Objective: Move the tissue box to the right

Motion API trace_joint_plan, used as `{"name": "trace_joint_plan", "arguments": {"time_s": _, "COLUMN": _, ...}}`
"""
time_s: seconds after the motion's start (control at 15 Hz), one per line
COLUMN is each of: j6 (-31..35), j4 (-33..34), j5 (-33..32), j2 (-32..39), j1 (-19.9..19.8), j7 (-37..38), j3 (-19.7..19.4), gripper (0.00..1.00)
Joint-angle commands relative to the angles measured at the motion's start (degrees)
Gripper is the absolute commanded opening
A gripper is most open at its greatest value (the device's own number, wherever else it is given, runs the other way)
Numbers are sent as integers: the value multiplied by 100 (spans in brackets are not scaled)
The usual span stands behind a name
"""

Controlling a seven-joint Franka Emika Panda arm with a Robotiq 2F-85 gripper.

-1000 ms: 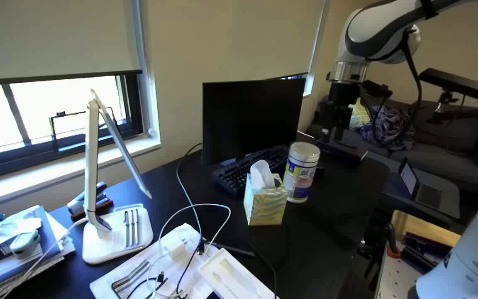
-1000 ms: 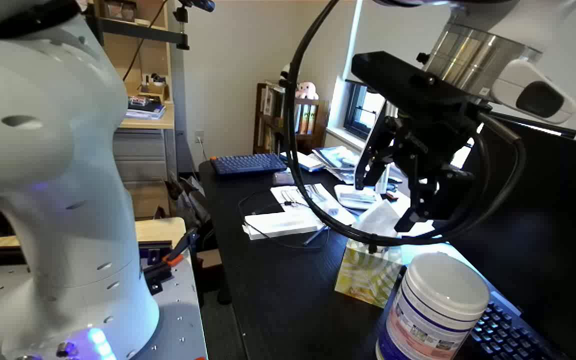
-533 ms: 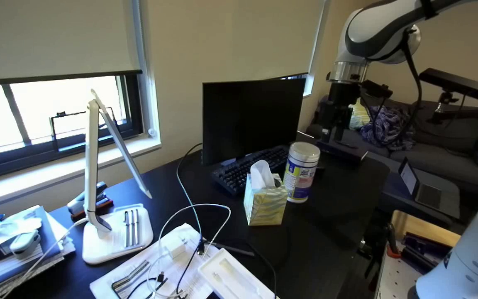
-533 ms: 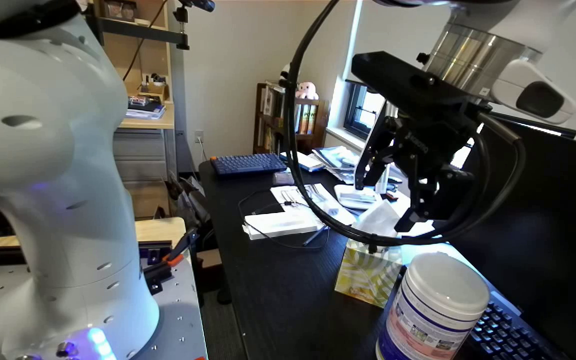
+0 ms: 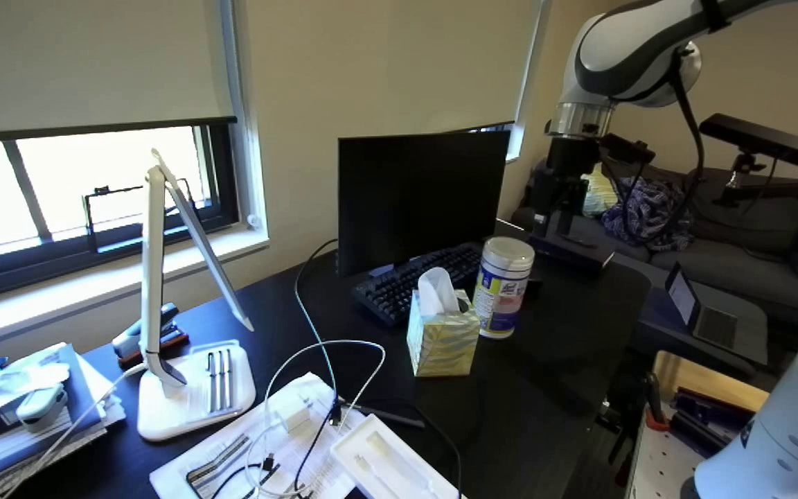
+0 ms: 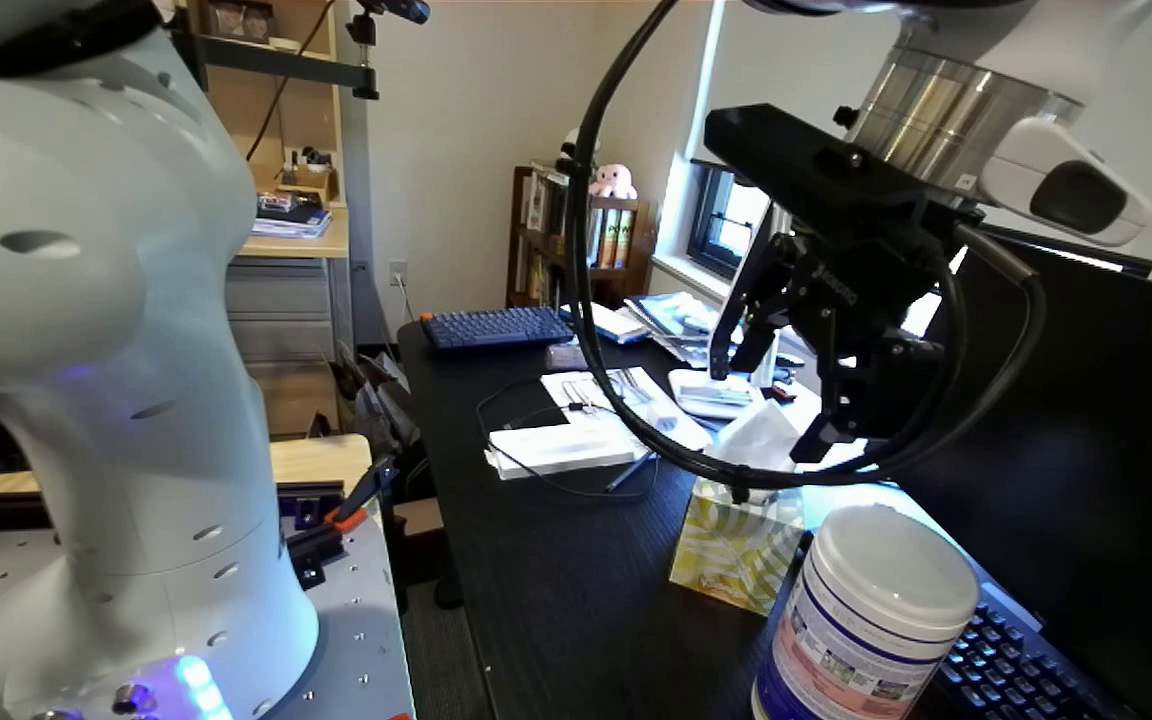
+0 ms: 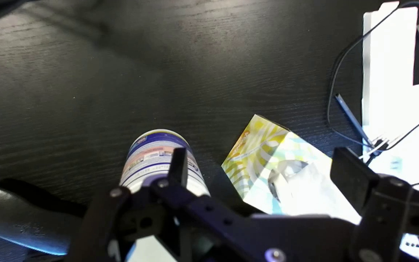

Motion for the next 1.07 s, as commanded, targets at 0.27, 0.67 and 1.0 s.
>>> {"name": "trace_joint_plan", "arguments": {"time_s": 0.27, "j6": 2344, "j4": -116, "j5": 329, "j2": 1194, "j1": -30, "j7": 1920, "j3": 877, "gripper": 100}}
{"name": "trace_joint_plan", "arguments": {"time_s": 0.67, "j6": 3686, "j4": -41, "j5": 171, "j2": 2347, "j1": 131, "j7": 3216, "j3": 1305, "gripper": 100}}
{"name": "trace_joint_plan", "arguments": {"time_s": 1.0, "j6": 4099, "j4": 73, "j5": -47, "j2": 2890, "j1": 279, "j7": 3762, "j3": 1187, "gripper": 100}}
